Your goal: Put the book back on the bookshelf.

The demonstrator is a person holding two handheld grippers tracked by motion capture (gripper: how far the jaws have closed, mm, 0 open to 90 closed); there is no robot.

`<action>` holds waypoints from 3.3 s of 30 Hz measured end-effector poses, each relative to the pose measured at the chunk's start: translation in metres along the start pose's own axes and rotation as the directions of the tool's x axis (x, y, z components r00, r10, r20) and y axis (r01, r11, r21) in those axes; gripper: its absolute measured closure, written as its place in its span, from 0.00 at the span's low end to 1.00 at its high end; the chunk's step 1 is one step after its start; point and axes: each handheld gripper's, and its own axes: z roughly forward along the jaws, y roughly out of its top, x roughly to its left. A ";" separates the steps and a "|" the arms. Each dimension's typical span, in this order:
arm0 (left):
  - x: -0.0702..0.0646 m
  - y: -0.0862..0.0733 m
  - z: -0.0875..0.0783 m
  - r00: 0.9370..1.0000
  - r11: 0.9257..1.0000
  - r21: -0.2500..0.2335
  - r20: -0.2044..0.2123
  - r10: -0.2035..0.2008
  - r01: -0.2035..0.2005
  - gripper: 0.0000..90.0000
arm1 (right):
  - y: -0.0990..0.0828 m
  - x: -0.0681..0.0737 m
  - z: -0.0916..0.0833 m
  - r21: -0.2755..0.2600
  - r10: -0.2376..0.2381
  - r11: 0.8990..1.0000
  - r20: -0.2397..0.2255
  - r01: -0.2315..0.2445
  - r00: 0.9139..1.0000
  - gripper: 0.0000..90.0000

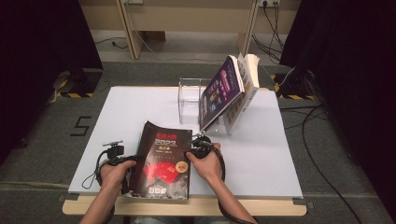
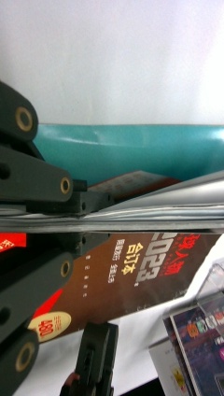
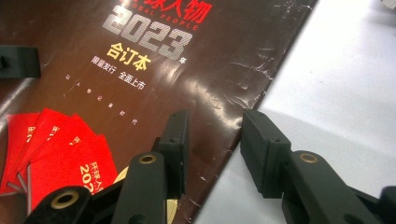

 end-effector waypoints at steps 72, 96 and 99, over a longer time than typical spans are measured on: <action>0.008 -0.001 -0.016 0.988 0.987 0.057 0.042 0.150 -0.152 0.96 | 0.073 -0.028 0.024 -0.031 0.095 0.995 0.057 -0.093 0.994 0.68; 0.014 0.000 -0.011 0.992 0.988 0.084 0.029 0.124 -0.126 0.96 | 0.076 -0.031 0.035 -0.010 0.106 0.994 0.054 -0.106 0.993 0.68; 0.015 0.000 -0.011 0.992 0.988 0.085 0.029 0.123 -0.125 0.96 | 0.077 -0.030 0.036 -0.006 0.105 0.994 0.053 -0.105 0.993 0.68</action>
